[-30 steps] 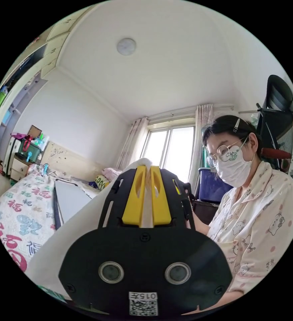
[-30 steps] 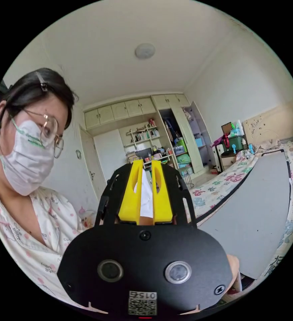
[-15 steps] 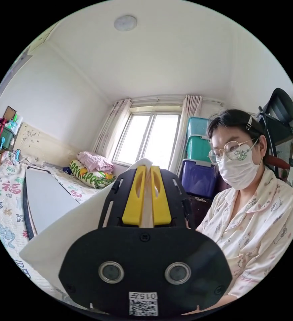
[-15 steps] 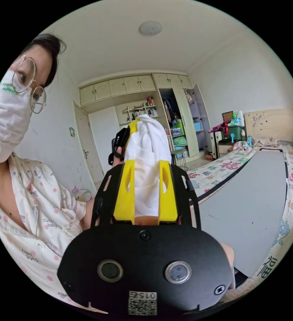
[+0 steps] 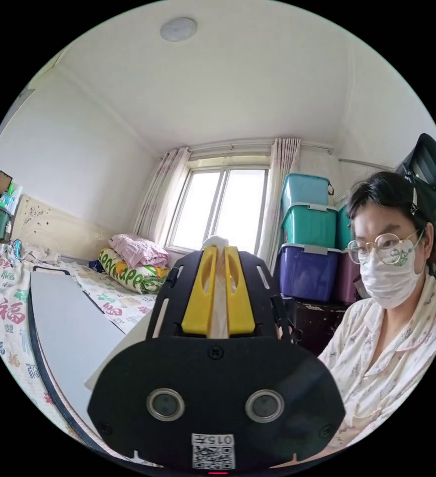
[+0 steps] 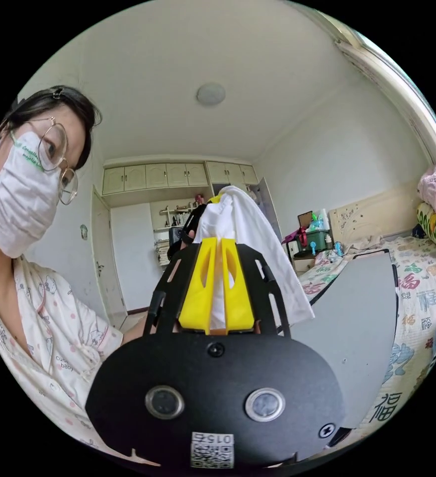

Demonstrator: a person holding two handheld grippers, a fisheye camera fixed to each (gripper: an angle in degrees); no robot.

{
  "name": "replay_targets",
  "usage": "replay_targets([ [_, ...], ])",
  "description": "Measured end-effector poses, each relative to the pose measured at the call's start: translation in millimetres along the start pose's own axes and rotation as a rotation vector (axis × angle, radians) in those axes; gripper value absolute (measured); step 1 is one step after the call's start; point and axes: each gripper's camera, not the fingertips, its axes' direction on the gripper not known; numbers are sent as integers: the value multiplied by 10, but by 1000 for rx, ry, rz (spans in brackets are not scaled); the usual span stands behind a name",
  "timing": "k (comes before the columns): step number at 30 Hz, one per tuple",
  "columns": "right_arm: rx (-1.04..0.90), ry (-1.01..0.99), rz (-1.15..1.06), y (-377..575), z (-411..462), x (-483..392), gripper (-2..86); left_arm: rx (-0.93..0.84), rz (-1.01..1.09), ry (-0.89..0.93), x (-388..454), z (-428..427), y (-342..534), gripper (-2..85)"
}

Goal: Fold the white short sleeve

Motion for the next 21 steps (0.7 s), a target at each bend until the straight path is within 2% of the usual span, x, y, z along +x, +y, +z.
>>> replay_targets([
  [3, 39, 50, 35, -261, 411, 247, 5, 12, -16, -66, -374, 336, 55, 10],
  [8, 93, 156, 151, -585, 1111, 832, -1, -59, -59, -288, -1087, 817, 247, 11],
  [10, 206, 176, 217, -696, 1319, 1163, -4, -31, -65, -340, -1283, 840, 355, 13],
  [12, 234, 180, 226, -831, 1532, 1382, -6, 36, -104, -343, -1596, 784, 568, 16],
  [16, 168, 219, 268, -1029, 2157, 1858, -6, 37, -188, -423, -2179, 692, 961, 21],
  [19, 106, 222, 311, -843, 2534, 2152, -6, -122, -168, -625, -2505, 687, 1351, 32],
  [21, 77, 239, 373, -705, 2651, 2323, -5, -154, -218, -725, -2725, 547, 1639, 44],
])
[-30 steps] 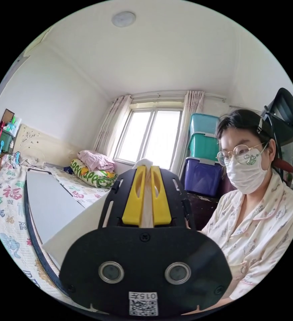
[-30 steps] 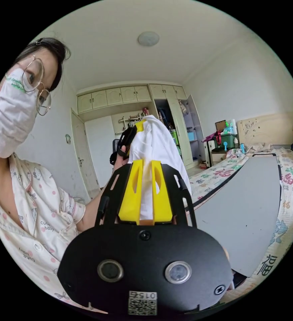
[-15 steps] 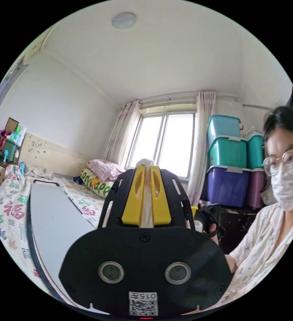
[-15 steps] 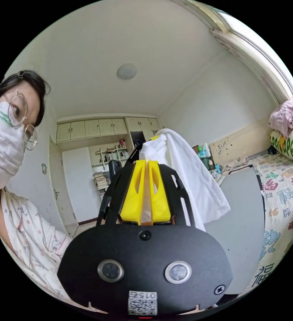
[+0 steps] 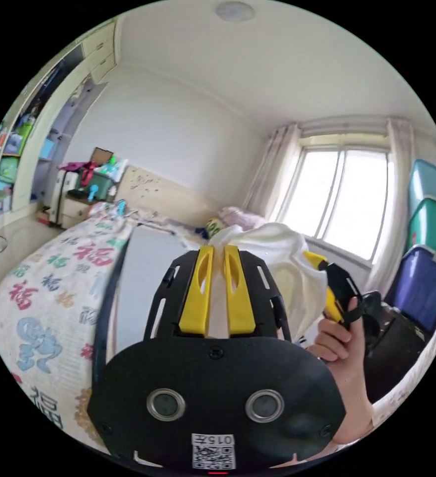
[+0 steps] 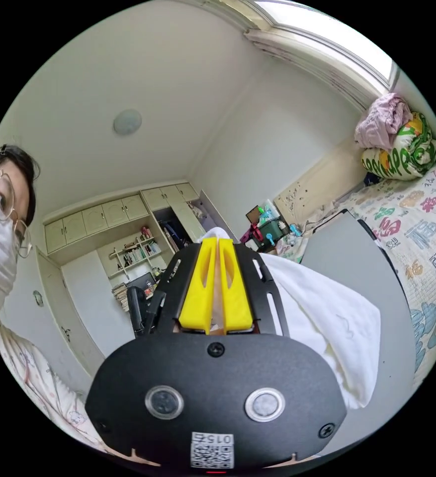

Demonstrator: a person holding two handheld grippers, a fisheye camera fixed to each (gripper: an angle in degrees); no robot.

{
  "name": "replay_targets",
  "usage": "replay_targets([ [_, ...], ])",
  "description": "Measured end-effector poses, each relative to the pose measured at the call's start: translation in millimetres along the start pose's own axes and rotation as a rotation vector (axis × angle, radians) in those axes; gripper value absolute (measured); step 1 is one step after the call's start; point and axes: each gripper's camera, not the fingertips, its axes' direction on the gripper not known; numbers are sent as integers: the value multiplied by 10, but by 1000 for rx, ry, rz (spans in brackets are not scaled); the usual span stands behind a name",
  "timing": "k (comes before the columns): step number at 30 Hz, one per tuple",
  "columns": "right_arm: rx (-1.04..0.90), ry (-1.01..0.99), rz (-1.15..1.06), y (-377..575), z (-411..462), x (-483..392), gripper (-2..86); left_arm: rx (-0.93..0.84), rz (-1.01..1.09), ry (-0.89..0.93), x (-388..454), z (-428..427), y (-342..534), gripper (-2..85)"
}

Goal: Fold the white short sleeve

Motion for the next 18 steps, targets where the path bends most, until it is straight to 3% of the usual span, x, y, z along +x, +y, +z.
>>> replay_targets([
  [3, -50, -32, 109, -22, 145, 201, -4, -51, -103, 159, -618, 141, 86, 55],
  [5, -82, -37, 100, -113, 235, 137, -3, -105, -29, 326, -657, 307, -22, 58],
  [8, -102, 16, 43, -194, 340, -93, -3, -84, 75, 345, -354, 429, -14, 66],
  [12, -84, 21, 40, -232, 372, -262, -3, -109, 118, 499, -144, 685, 3, 84],
  [18, -76, 71, -44, -289, 332, -585, -3, -375, -51, 514, -311, 1385, 47, 150],
])
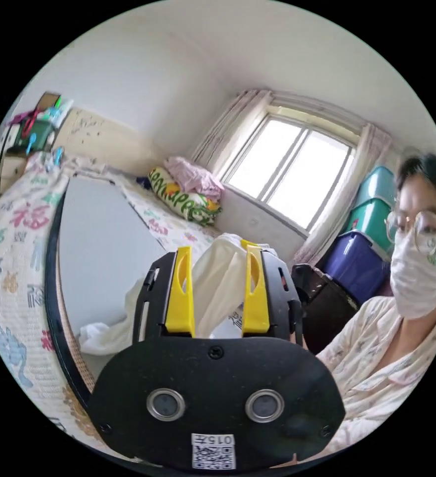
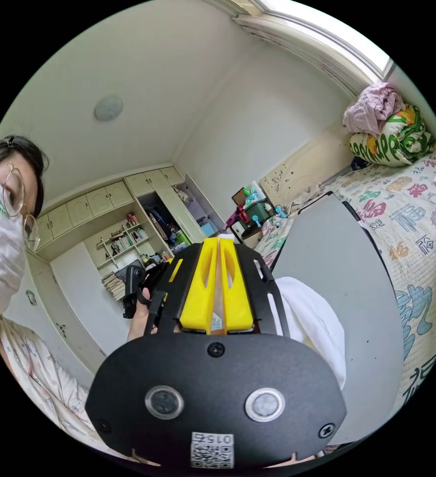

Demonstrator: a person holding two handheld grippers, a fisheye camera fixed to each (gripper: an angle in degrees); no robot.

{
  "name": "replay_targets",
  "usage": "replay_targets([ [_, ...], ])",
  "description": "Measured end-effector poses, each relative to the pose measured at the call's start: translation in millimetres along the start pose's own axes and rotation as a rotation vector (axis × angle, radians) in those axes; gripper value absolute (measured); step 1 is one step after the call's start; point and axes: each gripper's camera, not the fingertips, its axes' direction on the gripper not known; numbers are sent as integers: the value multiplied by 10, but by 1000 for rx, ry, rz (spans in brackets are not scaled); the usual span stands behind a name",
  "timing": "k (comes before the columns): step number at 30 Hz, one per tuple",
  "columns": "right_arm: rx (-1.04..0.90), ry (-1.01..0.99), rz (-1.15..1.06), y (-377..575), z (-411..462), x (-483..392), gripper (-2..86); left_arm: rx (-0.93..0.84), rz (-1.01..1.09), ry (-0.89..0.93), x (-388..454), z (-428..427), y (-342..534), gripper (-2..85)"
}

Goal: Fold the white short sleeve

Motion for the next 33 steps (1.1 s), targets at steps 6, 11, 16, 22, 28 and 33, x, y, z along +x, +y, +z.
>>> replay_targets([
  [6, -54, -2, -91, 29, 28, -314, -4, 96, -105, 332, -508, 366, 52, 158],
  [11, -82, 15, -185, 108, -18, -597, -8, 113, -116, 275, -513, 366, 83, 160],
  [16, -98, 21, -249, 205, -160, -808, -10, 106, -136, 353, -568, 491, 133, 112],
  [22, -130, -13, -290, 201, -505, -894, -10, 183, -90, 360, -327, 388, 223, 45],
  [28, -142, -593, -218, -16, -1153, -649, -9, 329, 270, 714, 330, 63, 328, 15],
  [33, -122, -695, -211, -275, -1767, -403, -4, 563, 607, 965, 893, -490, 693, 10],
])
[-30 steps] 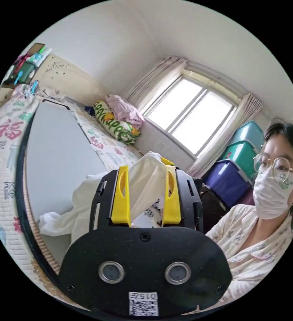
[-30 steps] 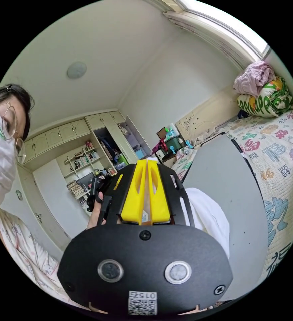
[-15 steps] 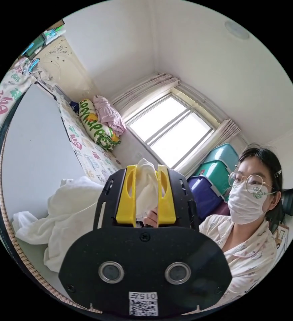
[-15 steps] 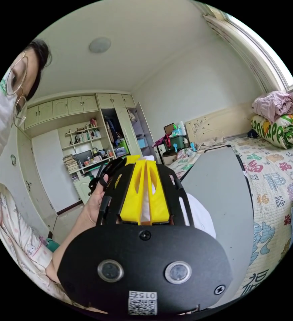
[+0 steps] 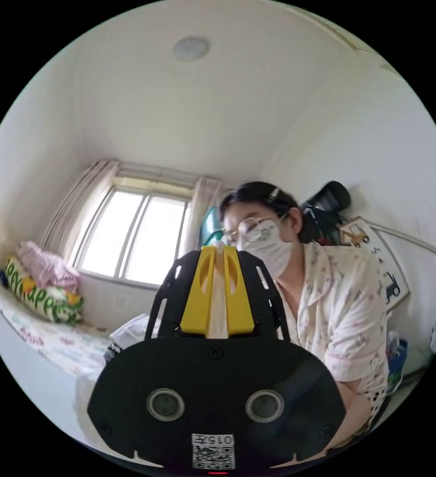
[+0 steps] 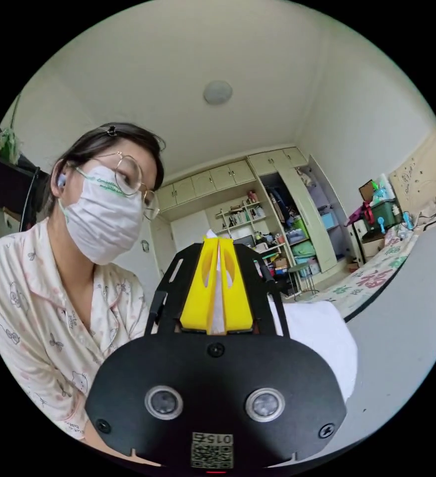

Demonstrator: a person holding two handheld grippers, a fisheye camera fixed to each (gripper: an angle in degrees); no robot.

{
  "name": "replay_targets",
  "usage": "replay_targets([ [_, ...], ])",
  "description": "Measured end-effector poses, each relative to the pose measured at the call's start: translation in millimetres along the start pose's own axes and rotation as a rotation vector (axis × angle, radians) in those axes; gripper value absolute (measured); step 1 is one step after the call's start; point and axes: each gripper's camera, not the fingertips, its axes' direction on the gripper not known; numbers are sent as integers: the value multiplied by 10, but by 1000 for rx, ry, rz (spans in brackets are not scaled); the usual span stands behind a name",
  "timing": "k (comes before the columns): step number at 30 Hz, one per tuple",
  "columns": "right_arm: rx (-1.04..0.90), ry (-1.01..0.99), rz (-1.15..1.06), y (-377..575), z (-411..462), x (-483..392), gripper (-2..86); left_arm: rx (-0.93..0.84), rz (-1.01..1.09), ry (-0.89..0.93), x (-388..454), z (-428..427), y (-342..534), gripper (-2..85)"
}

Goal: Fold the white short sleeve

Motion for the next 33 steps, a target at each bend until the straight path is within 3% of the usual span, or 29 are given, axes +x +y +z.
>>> replay_targets([
  [4, -61, 259, -31, -80, -211, -206, 13, 50, 110, 167, 340, 105, -88, 10],
  [8, -221, 214, -38, -62, 142, -180, 54, 82, 228, 245, 682, 385, -159, 11],
  [14, -530, 159, -11, 36, 830, -88, 93, 85, 246, 309, 919, 735, -264, 10],
  [25, -530, 40, 1, -104, 476, -104, 96, 156, 266, 362, 1231, 1092, -416, 11],
  [33, -521, -101, -24, -205, 104, -58, 103, 107, 265, 575, 1240, 1929, -506, 10],
])
